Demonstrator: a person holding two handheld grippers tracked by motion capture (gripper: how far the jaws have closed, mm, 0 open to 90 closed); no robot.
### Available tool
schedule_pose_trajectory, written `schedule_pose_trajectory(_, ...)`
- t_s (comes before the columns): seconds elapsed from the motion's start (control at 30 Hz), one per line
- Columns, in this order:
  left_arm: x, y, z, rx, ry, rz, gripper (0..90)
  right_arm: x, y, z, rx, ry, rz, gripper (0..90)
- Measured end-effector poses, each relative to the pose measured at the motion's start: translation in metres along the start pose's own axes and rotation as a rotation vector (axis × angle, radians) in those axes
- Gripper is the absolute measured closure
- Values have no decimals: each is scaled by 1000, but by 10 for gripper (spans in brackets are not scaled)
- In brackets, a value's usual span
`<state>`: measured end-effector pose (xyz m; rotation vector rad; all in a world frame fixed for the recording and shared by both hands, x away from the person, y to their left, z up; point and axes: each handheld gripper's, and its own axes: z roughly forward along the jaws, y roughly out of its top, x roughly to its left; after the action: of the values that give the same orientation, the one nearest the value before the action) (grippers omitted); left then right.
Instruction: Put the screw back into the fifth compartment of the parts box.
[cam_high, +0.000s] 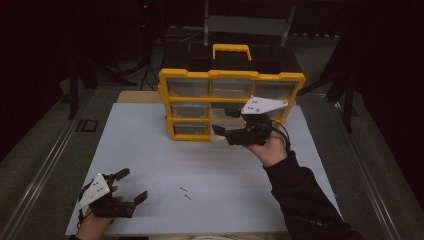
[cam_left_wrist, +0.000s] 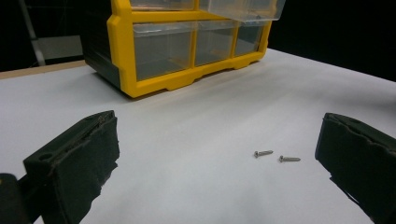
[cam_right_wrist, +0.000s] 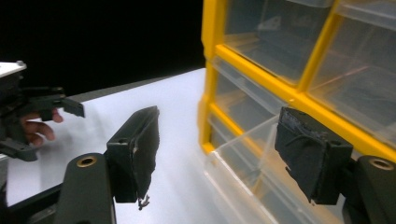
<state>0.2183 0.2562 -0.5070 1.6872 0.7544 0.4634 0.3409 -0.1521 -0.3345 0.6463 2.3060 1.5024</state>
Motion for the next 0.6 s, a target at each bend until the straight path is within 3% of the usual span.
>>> schedule_pose_trajectory(0.37, 0, 0, 0, -2, -1, -2, 6, 22, -15, 10, -5, 53, -13, 278)
schedule_pose_trajectory(0.6, 0, 0, 0, 0, -2, -1, 6, 37, -32, 25, 7, 116, -27, 278)
